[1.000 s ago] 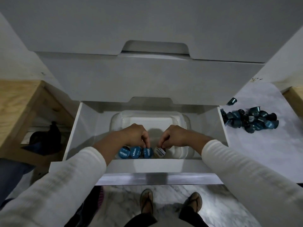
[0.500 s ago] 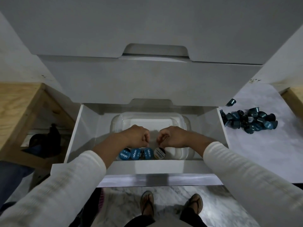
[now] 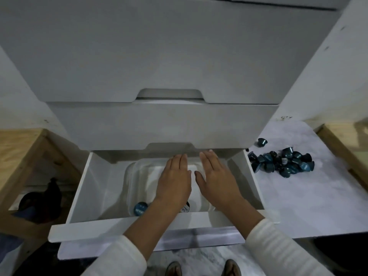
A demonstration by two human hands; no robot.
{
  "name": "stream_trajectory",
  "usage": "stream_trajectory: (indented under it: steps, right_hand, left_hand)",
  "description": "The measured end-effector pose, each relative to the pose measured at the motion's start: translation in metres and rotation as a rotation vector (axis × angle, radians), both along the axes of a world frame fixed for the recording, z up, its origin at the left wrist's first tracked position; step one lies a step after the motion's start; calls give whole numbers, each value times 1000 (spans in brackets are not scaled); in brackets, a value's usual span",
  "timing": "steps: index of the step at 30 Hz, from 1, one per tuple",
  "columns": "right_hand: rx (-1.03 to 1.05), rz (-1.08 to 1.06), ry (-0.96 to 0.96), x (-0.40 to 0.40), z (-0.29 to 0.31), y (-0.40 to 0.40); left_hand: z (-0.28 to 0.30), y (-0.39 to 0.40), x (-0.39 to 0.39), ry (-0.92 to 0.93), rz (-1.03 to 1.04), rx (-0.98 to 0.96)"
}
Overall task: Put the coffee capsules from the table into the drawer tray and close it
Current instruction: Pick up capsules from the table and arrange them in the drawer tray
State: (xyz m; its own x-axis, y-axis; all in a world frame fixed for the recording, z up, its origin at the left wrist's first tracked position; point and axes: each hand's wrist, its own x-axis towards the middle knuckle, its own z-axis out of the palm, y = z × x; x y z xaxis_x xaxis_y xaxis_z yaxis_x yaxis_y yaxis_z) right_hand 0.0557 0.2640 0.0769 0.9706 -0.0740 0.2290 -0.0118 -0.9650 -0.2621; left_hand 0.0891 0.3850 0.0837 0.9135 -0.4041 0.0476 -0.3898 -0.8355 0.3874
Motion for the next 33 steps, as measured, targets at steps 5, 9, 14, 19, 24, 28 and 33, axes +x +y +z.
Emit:
stream_trajectory:
  steps: [5, 9, 14, 19, 24, 28, 33]
  right_hand:
    - [-3, -81, -105, -19, 12, -36]
    - [12, -106, -132, -33, 13, -85]
    - [19, -86, -201, -47, 10, -158]
    - [-3, 23, -180, -51, -3, -233]
    - [4, 155, -22, -40, -35, -294]
    - [-6, 280, 106, -24, -54, -326]
    - [50, 372, 135, 1, -70, -341]
  left_hand:
    - [10, -36, -18, -54, -54, -75]
    - [15, -82, -29, -42, -128, -90]
    - [18, -158, -38, -40, -155, -76]
    - [7, -238, -37, 55, -110, -88]
    - [-14, -288, -25, 171, 32, -65]
    - [-28, -302, -19, 186, 140, -37]
    - [-56, -307, -13, 240, 240, -17]
